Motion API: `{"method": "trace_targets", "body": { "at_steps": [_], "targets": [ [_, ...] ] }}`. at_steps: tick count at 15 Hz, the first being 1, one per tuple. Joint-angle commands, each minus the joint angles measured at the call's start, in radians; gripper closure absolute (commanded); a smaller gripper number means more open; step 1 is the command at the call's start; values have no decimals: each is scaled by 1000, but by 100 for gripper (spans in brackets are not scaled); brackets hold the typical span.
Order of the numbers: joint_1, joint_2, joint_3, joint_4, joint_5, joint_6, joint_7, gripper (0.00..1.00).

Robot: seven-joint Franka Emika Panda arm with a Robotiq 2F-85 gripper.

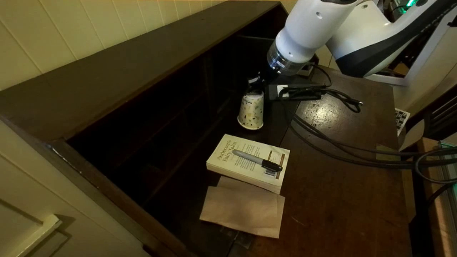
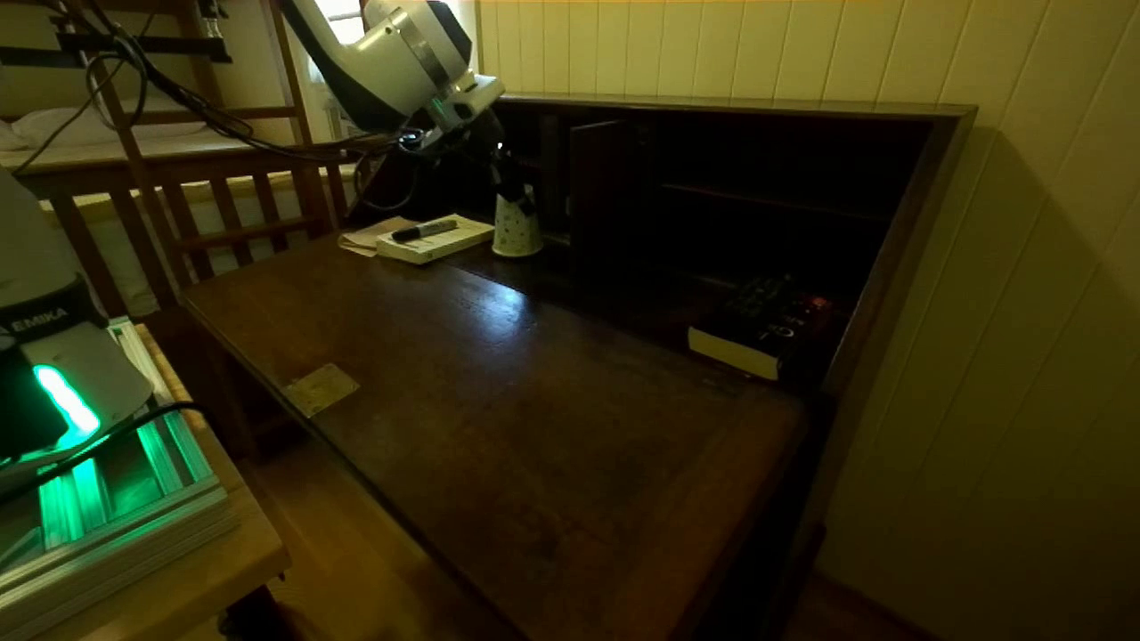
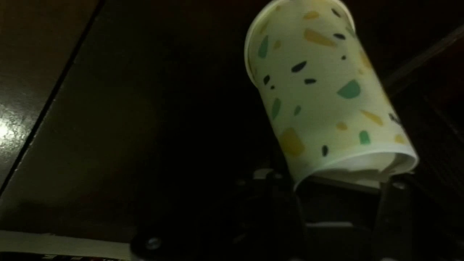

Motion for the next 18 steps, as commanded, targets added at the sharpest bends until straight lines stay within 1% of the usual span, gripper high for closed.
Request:
{"method": "trace_targets", "body": {
  "at_steps": [1,4,5,6,9,12,17,18],
  "targets": [
    [-33,-86,21,-106,98,24,-163,100],
    [-39,-122,15,-142,125,14,-250,100],
    [-37,-135,10,-147,116,-2,-254,75],
    [-37,-148,5,-148,109,-11,-248,74],
    [-51,-185,1,-156,129,28,-240,55],
    [-55,-211,-4,-155,129,32,-231,33],
    [-59,-209,-10,-139,120,26,-213,1],
    [-57,-201,-12,-131,111,19,-202,0]
  ]
}}
